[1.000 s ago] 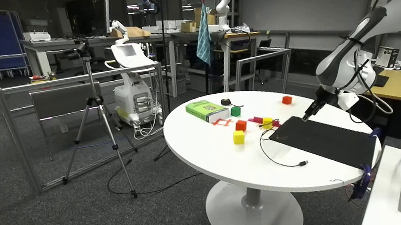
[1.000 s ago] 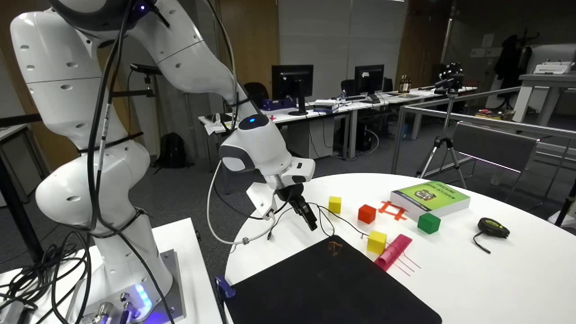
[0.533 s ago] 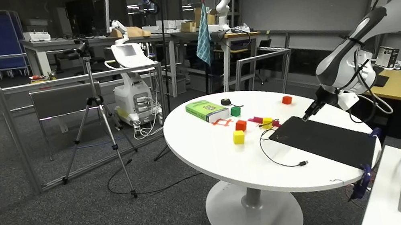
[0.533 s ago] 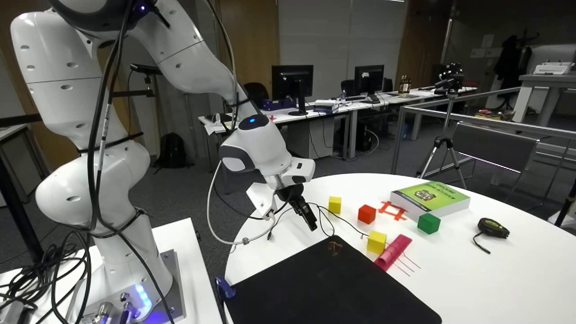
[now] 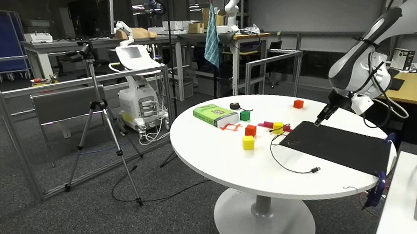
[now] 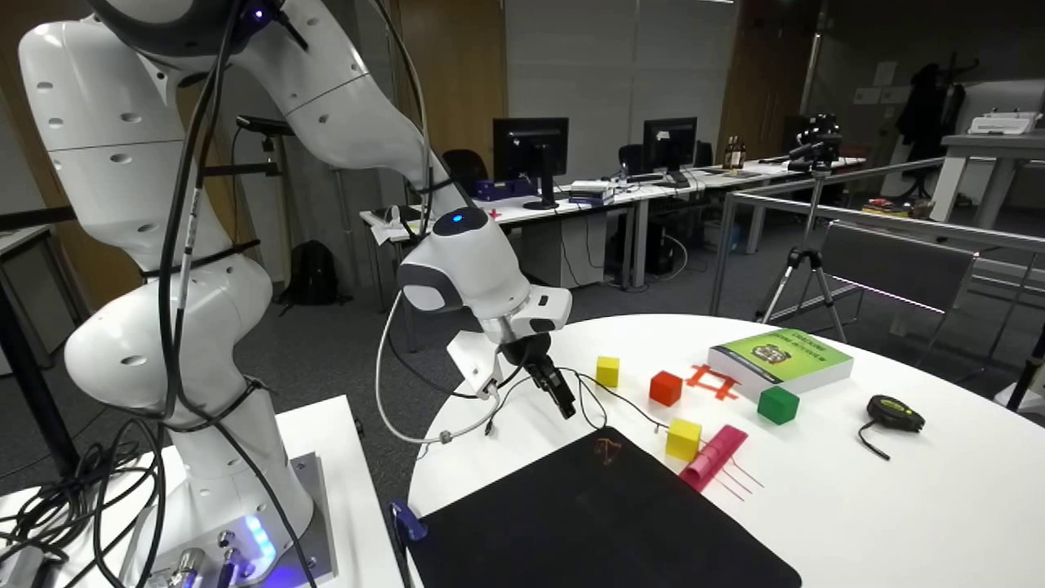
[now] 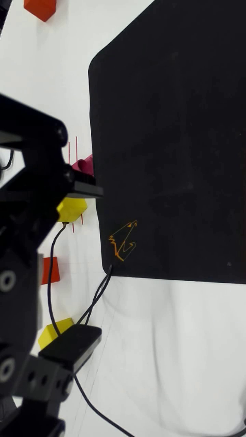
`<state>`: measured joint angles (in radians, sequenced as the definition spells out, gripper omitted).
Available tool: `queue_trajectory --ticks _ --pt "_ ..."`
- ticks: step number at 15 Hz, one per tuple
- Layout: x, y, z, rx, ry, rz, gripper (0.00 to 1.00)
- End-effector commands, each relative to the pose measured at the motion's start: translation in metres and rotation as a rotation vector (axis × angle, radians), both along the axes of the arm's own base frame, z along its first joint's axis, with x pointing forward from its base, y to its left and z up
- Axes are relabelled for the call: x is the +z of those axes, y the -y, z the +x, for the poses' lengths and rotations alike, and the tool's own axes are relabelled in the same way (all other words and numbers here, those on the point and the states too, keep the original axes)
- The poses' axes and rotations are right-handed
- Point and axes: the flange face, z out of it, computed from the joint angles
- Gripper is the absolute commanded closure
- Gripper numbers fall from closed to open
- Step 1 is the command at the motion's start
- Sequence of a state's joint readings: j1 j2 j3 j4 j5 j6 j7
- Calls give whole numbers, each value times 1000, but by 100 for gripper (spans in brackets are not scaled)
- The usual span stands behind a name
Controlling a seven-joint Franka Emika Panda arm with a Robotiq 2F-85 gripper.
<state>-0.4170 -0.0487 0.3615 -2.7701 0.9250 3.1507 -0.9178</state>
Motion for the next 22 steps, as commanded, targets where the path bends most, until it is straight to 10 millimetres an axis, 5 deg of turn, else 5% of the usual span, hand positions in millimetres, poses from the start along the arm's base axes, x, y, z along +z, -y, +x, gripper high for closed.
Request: queue_trajectory --ticks 1,18,22 --pt "0 0 0 0 0 0 0" --pt "0 0 0 0 0 0 0" --pt "-1 -20 20 130 14 -68 0"
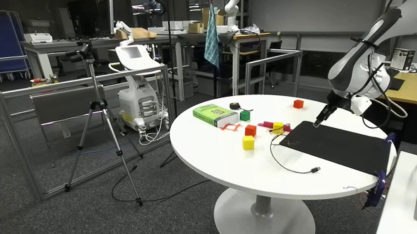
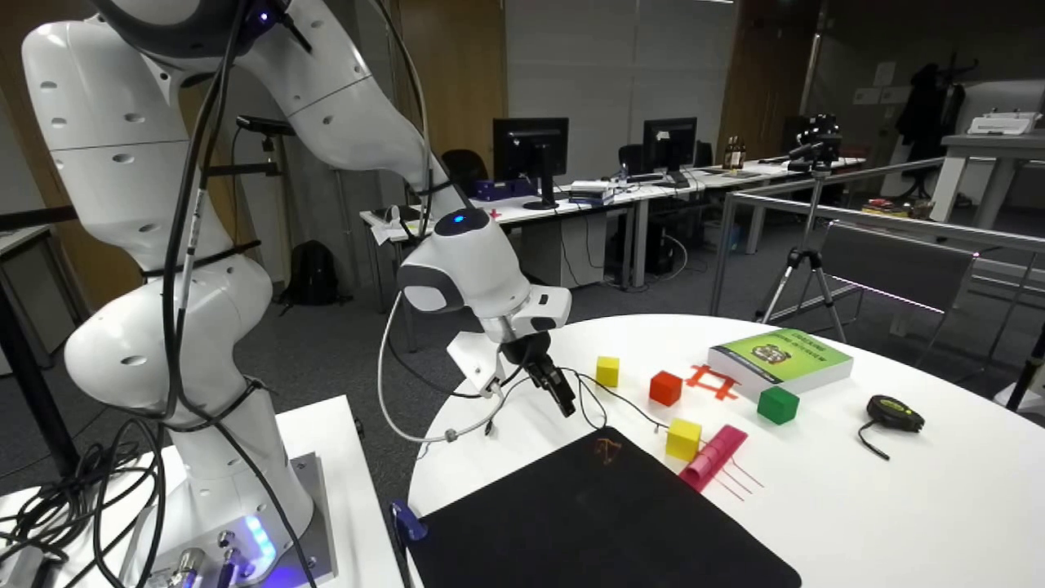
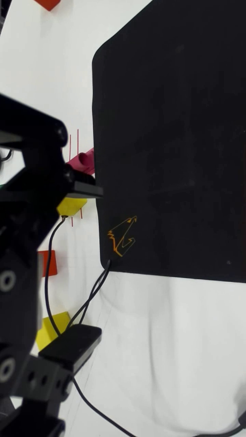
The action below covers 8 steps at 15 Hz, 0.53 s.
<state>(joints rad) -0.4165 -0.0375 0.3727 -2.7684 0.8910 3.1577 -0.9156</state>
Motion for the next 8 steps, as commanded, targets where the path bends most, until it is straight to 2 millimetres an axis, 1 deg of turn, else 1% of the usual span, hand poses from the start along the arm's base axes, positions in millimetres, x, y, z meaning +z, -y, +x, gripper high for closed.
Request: queue_trajectory --ticks 1,4,5,8 --pt "3 -21 25 164 31 -91 0" --pt "17 -32 49 360 45 -173 0" --pt "21 -35 63 428 43 -194 0" --pt "42 -32 105 578 44 -279 0"
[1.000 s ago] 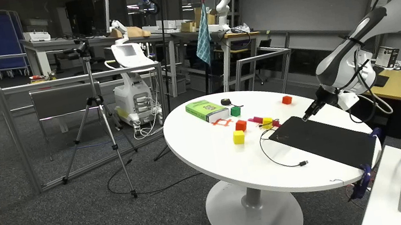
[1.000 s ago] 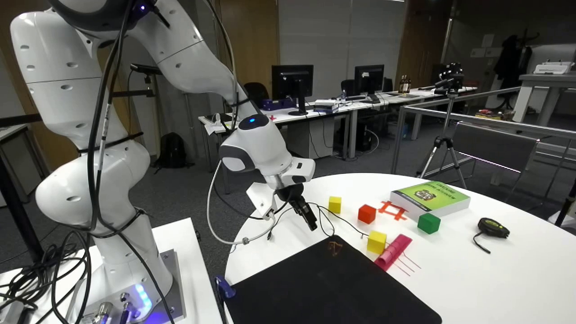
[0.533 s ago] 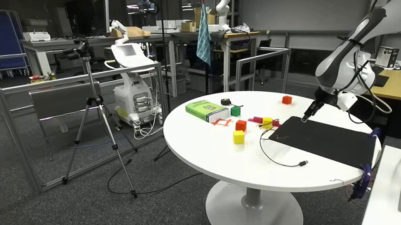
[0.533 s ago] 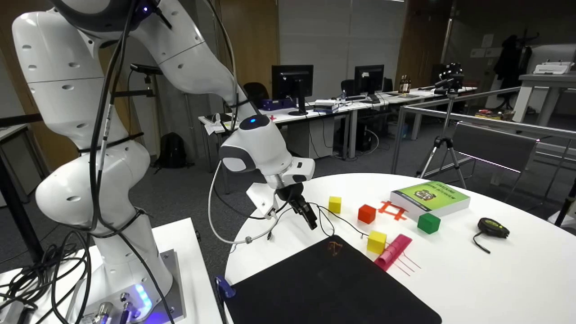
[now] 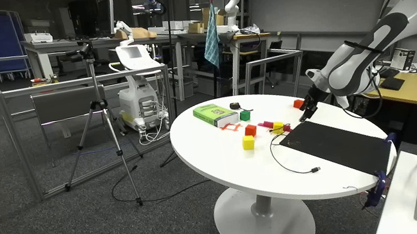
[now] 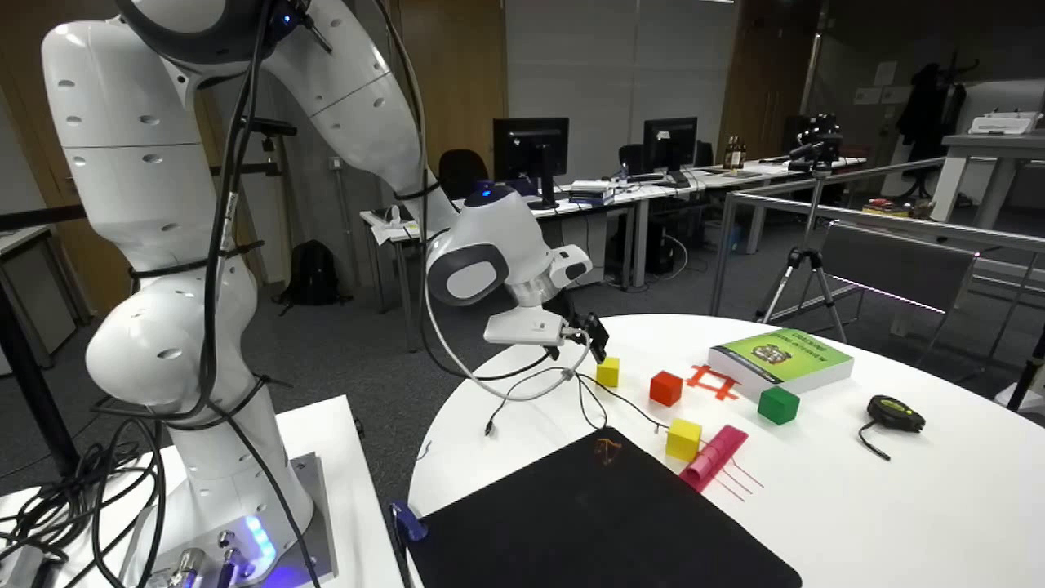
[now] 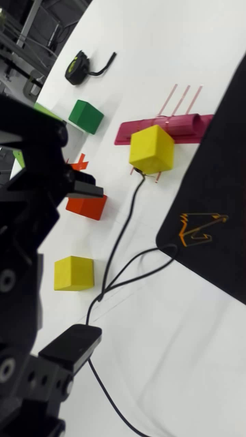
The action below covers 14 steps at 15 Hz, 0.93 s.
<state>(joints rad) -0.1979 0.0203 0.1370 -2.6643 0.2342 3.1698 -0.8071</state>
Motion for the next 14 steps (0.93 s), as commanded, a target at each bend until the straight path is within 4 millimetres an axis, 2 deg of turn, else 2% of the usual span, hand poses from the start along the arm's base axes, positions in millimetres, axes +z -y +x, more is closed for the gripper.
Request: queue_trajectory --ticks 1,3,6,7,10,14 --pt "24 11 54 123 -9 -92 0" --pt "35 8 84 164 -40 -134 0" --pt "37 1 109 159 -149 -137 0" --pt "35 4 90 172 -105 -133 0" --pt "33 -3 106 172 -137 -126 0" --pt "22 3 96 262 -147 -169 0"
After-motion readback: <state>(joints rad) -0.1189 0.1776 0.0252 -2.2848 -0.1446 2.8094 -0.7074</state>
